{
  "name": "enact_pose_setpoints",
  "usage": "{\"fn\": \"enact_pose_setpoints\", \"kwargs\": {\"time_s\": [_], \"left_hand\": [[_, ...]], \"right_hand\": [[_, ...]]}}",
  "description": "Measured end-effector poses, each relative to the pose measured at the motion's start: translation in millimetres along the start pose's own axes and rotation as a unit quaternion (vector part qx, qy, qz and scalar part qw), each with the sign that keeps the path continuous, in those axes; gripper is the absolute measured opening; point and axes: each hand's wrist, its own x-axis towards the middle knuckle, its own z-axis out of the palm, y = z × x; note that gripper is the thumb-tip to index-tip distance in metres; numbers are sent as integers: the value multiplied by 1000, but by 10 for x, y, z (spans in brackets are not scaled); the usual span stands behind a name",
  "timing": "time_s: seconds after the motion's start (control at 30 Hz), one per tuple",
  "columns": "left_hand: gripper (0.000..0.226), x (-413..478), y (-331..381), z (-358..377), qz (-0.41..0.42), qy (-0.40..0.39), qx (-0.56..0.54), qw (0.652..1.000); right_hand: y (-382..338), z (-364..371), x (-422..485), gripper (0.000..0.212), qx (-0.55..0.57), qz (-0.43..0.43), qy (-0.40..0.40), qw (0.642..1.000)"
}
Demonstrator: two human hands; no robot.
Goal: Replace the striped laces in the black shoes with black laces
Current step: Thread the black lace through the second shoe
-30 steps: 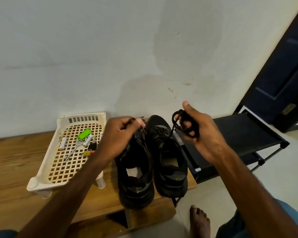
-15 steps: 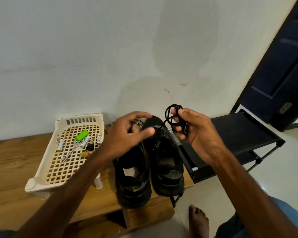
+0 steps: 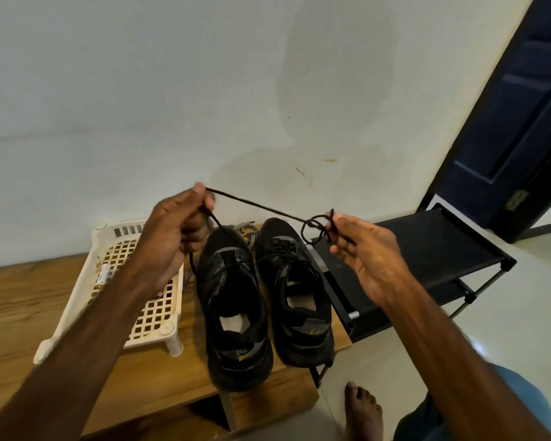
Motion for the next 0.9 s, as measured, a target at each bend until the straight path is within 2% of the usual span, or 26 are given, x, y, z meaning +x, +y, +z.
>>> {"fn": "enact_pose_setpoints", "kwargs": {"time_s": [0.07, 0.13, 0.2, 0.23, 0.27, 0.33, 0.4, 0.43, 0.5, 0.57, 0.63, 0.67, 0.73, 0.8, 0.87, 0.9], "left_hand": [[30, 24, -10, -59, -13, 94, -86, 992], [27, 26, -27, -135, -37, 189, -159, 968], [27, 4, -44, -193, -56, 236, -169, 955], [27, -15, -43, -193, -57, 234, -141, 960], [28, -34, -37, -174, -53, 212, -92, 972], [32, -73, 9, -42, -36, 118, 33, 992], [37, -111, 91, 170, -37, -22, 118, 992], [40, -129, 126, 282, -44, -96, 140, 985], [43, -165, 161, 452, -53, -206, 176, 961], [43, -181, 183, 495, -45, -225, 199, 953], [38, -155, 219, 404, -46, -149, 176, 972], [33, -123, 230, 312, -49, -80, 153, 984], [26, -49, 217, 57, -59, 81, 77, 992], [28, -5, 179, -209, -79, 236, -34, 968], [29, 2, 122, -430, -95, 356, -81, 926], [28, 0, 93, -491, -102, 390, -80, 912]], "right_hand": [[-21, -30, 4, 20, 10, -21, 43, 999], [-59, -88, 18, 24, 36, -39, 68, 996], [-94, -157, 38, 27, 63, -45, 51, 996], [-102, -171, 43, 27, 60, -49, 30, 997], [-100, -163, 45, 28, 32, -63, 10, 997], [-67, -100, 36, 30, -107, -148, -26, 983], [3, 35, -13, 42, -246, -243, -112, 932], [45, 118, -55, 50, -281, -262, -171, 907], [139, 277, -130, 59, -289, -266, -266, 880], [185, 360, -170, 45, -254, -245, -301, 886], [130, 342, -183, 20, -241, -222, -297, 897], [88, 297, -172, 16, -241, -217, -283, 903], [-18, 194, -133, 24, -193, -187, -247, 931], [-130, 116, -106, 34, -65, -125, -206, 968], [-184, 56, -62, 37, 51, -73, -180, 980], [-187, 36, -41, 37, 77, -60, -175, 980]]}}
